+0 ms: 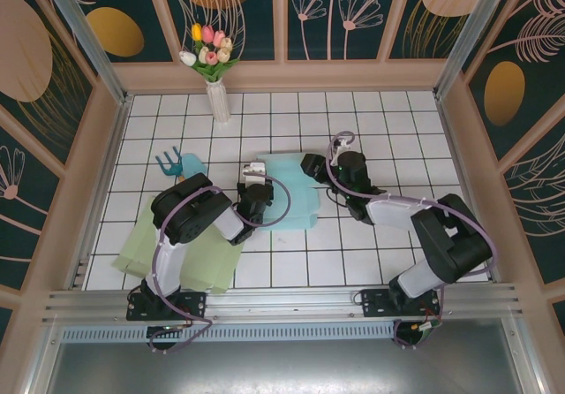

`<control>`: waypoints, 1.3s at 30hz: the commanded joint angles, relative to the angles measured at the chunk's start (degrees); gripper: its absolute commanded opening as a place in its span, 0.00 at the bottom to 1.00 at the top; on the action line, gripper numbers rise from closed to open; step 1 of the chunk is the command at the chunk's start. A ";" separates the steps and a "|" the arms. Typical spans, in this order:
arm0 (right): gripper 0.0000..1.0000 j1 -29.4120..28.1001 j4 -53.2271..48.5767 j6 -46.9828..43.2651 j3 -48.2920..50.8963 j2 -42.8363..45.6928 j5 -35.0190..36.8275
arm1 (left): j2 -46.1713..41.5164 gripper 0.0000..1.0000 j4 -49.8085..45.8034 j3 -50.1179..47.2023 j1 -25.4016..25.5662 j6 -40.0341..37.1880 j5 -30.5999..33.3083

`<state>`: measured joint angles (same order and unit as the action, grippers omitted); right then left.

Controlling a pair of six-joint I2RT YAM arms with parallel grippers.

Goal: Fold the paper box

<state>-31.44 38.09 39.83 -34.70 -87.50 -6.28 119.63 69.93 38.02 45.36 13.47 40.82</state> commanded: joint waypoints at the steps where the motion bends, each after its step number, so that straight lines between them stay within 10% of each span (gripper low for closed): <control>1: 0.57 -1.08 5.07 1.63 0.16 -1.62 0.65 | 1.83 0.00 -2.17 -1.10 -0.20 -2.20 -0.52; 39: 0.34 4.21 6.90 1.08 2.28 -6.88 -1.65 | 1.83 0.00 -2.12 -1.11 -0.26 -2.32 -0.60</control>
<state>-26.68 42.74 42.09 -32.93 -93.30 -6.07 119.63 69.95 38.02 45.36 13.26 40.77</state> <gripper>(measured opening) 0.345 0.102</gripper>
